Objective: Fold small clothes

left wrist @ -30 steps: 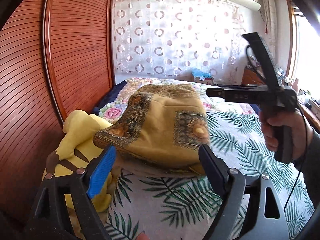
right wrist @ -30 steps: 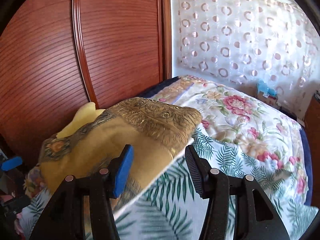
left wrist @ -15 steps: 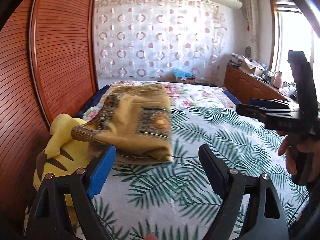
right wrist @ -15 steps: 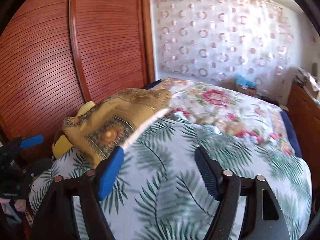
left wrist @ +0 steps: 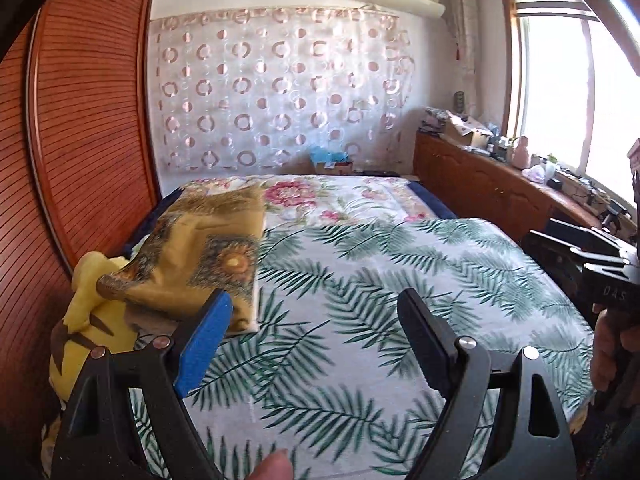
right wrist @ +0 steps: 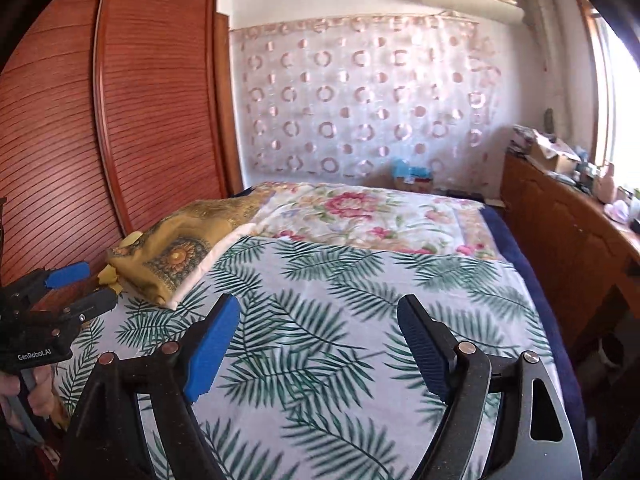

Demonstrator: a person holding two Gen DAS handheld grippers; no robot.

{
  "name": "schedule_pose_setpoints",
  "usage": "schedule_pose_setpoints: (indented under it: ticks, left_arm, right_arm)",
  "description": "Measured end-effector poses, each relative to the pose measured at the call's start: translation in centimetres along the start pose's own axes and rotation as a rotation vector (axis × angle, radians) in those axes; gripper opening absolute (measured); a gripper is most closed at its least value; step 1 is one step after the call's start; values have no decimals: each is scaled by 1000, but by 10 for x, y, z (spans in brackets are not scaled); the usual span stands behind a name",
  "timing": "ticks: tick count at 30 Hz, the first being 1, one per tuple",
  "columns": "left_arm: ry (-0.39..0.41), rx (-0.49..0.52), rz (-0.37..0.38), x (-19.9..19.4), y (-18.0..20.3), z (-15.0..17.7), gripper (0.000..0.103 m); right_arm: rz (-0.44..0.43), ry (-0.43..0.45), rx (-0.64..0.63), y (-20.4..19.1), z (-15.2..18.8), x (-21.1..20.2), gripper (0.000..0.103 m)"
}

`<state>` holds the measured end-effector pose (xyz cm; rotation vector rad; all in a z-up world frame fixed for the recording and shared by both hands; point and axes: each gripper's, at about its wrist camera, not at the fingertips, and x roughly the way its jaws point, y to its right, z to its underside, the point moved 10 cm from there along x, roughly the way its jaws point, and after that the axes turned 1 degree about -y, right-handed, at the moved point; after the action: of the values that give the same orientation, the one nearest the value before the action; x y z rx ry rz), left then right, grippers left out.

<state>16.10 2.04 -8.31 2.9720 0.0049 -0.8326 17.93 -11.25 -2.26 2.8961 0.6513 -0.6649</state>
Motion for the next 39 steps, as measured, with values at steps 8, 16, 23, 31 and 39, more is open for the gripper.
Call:
schedule_pose_setpoints:
  ticks: [8, 16, 23, 31, 39]
  left_arm:
    - [65, 20, 34, -25, 31, -41, 85]
    - [117, 34, 46, -46, 44, -59, 85]
    - [126, 31, 31, -51, 42, -60, 85]
    - [128, 29, 25, -52, 40, -57, 85]
    - [129, 28, 25, -52, 40, -58, 85]
  right_arm:
    - [84, 92, 46, 23, -12, -65, 83]
    - [121, 144, 66, 29, -15, -93, 83]
    - [115, 146, 74, 29, -7, -79, 83]
    - [113, 143, 79, 30, -6, -72, 83]
    - [116, 146, 74, 31, -8, -72, 83]
